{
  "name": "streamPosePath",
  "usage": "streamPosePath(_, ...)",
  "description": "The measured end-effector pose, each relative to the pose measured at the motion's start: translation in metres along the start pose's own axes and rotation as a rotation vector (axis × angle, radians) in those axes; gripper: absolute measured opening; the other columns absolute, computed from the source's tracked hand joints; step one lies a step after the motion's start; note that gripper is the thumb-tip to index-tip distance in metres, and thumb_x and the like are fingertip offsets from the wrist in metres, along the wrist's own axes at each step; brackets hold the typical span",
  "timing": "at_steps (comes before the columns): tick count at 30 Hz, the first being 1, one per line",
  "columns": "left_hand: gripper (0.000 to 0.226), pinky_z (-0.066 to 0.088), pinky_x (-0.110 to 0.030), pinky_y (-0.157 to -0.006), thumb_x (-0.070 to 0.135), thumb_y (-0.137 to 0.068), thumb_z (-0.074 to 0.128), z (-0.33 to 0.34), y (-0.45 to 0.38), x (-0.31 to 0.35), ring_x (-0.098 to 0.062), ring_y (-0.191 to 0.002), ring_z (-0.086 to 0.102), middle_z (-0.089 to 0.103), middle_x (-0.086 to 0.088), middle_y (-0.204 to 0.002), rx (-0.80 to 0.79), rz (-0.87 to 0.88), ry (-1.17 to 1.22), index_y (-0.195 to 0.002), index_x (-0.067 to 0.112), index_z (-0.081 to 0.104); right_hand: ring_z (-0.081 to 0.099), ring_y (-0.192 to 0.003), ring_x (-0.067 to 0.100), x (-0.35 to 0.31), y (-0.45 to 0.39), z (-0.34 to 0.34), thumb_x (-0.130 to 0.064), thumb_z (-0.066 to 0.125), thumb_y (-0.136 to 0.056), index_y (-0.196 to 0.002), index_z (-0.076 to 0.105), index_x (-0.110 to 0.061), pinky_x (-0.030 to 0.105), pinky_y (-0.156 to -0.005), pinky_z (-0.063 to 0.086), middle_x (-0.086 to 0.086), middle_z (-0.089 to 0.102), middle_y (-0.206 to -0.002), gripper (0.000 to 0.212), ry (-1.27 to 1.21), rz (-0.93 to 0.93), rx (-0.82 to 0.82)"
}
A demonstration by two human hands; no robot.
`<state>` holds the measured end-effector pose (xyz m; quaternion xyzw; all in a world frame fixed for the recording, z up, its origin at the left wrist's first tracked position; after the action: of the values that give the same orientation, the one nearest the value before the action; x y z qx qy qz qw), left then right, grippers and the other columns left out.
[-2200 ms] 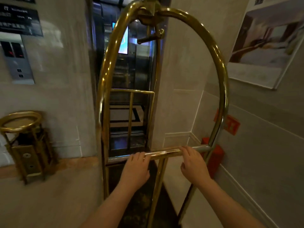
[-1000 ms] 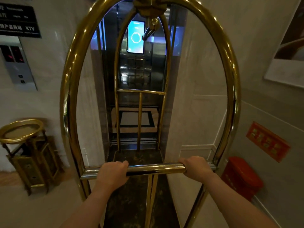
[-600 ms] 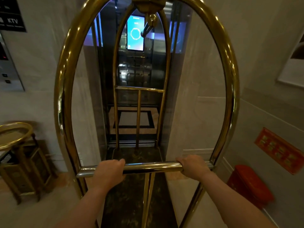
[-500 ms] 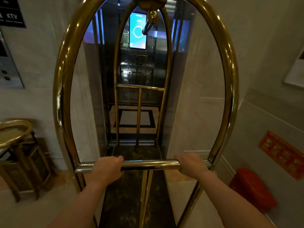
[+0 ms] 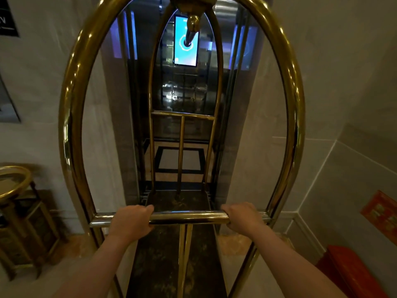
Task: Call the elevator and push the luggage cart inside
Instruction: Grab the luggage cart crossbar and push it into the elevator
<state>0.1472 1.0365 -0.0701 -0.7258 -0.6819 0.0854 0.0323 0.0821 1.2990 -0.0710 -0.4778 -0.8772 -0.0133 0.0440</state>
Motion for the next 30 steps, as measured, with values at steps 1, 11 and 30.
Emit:
streamPosePath(1,0.017,0.051,-0.025,-0.063,0.05,-0.084,0.053,0.001,-0.009,-0.003,-0.008,-0.064,0.055,0.055,0.012,-0.073,0.005,0.003,-0.003,-0.089,0.034,0.052,0.055,-0.074,0.013,0.002,-0.009,0.001,-0.027,0.066,-0.085,-0.103,0.053,-0.033,0.031,-0.065,0.04,-0.007,0.063,-0.089,0.024,-0.002,-0.001,-0.003)
streamPosePath(11,0.018,0.054,-0.028,-0.063,0.053,-0.085,0.049,0.016,-0.094,-0.029,-0.007,-0.063,0.057,0.058,0.011,-0.073,-0.013,0.052,0.007,-0.09,0.035,0.051,0.058,-0.084,0.014,0.026,-0.091,-0.003,-0.026,0.062,-0.09,-0.114,0.057,-0.029,0.026,-0.065,0.037,-0.004,0.066,-0.101,0.025,-0.068,0.055,-0.031)
streamPosePath(30,0.025,0.038,-0.025,-0.059,0.051,-0.09,0.047,0.034,-0.205,-0.056,-0.008,-0.066,0.048,0.049,0.012,-0.079,-0.021,0.082,-0.063,-0.104,0.031,0.052,0.059,-0.076,0.013,0.063,-0.195,0.001,-0.028,0.061,-0.09,-0.101,0.056,-0.028,0.028,-0.063,0.041,-0.01,0.054,-0.082,0.011,-0.044,0.076,0.006)
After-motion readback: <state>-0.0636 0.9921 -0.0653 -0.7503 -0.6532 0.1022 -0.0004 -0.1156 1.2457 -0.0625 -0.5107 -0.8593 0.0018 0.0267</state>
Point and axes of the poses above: each hand's wrist, its own y-axis away from the middle knuckle, its own z-axis out of the palm, x = y × z, the point moved 9 cm from there along -y, towards the middle knuckle
